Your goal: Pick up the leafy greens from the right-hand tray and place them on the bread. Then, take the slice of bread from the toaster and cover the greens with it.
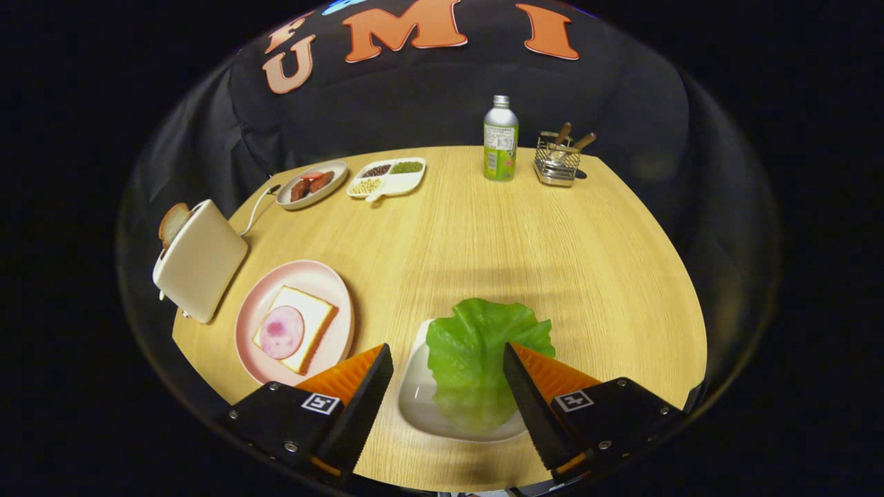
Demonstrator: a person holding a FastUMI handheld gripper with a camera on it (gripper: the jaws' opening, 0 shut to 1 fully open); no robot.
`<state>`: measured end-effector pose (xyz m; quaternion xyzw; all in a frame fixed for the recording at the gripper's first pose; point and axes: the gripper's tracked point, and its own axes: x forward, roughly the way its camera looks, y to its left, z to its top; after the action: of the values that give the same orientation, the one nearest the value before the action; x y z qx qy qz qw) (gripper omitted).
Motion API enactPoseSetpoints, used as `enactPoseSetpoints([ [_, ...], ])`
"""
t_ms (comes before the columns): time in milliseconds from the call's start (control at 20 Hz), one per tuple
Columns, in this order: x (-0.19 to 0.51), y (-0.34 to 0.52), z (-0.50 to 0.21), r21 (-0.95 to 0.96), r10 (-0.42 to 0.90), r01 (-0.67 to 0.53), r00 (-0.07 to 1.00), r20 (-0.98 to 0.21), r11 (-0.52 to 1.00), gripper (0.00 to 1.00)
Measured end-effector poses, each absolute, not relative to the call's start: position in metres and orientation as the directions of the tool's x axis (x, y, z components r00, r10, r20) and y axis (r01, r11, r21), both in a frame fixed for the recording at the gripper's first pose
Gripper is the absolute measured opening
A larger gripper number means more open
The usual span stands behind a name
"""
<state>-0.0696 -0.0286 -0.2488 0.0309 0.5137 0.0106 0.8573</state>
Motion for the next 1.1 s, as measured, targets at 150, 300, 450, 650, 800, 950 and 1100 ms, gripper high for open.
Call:
enactPoseSetpoints([
  [150, -0.073, -0.033, -0.265, 0.057, 0.041, 0.024, 0.425, -0.904, 0.998, 0.93],
  [300, -0.075, -0.043, -0.278, 0.024, 0.007, 0.037, 0.396, -0.918, 0.999, 0.91],
  [450, -0.077, -0.046, -0.290, 0.011, -0.007, 0.047, 0.370, -0.929, 0.999, 0.86],
  [650, -0.078, -0.048, -0.295, -0.016, -0.013, -0.005, 0.367, -0.930, 1.000, 0.78],
  [800, -0.076, -0.046, -0.296, -0.014, -0.001, -0.029, 0.384, -0.923, 0.999, 0.73],
  [950, -0.070, -0.049, -0.296, -0.015, -0.008, -0.013, 0.399, -0.917, 1.000, 0.48],
  [1100, -0.064, -0.057, -0.296, -0.010, -0.022, 0.031, 0.421, -0.907, 0.999, 0.19],
])
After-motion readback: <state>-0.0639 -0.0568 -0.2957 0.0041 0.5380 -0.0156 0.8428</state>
